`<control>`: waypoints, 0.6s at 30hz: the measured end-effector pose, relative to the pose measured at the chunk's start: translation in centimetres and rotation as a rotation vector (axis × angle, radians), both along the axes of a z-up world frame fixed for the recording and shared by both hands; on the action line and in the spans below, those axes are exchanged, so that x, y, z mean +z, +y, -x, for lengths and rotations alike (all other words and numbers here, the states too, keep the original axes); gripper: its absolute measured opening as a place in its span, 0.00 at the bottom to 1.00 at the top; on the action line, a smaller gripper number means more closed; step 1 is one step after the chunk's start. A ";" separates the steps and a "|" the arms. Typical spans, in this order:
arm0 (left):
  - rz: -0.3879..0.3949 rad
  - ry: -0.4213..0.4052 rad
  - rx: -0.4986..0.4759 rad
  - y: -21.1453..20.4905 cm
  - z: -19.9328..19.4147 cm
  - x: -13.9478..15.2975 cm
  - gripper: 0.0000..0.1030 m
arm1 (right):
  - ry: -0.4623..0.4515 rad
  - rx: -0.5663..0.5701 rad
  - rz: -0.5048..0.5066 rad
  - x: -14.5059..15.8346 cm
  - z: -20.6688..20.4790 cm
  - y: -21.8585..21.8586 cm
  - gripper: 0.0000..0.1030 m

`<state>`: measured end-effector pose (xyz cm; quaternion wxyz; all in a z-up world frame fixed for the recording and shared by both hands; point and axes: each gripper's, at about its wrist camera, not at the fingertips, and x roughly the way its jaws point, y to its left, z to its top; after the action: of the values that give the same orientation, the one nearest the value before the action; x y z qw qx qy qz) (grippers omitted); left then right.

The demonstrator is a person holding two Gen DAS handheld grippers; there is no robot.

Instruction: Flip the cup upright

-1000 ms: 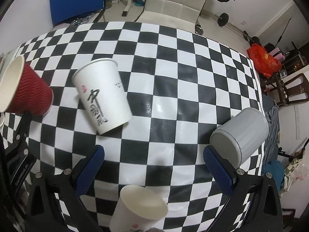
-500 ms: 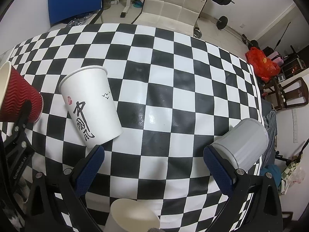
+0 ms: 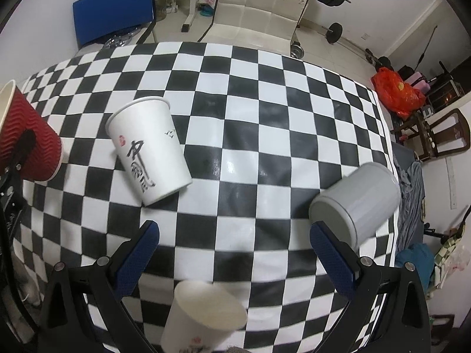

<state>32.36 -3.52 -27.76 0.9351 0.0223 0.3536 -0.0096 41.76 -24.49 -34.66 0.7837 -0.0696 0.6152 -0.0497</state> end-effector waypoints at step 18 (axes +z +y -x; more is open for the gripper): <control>0.160 0.483 -0.222 1.0 13.1 3.9 0.74 | 0.074 -0.153 -0.079 3.7 18.7 0.7 1.00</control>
<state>19.22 -2.52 -23.85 0.8158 -0.0160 0.5596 -0.1450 23.04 -23.76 -30.95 0.7566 0.0068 0.6487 -0.0826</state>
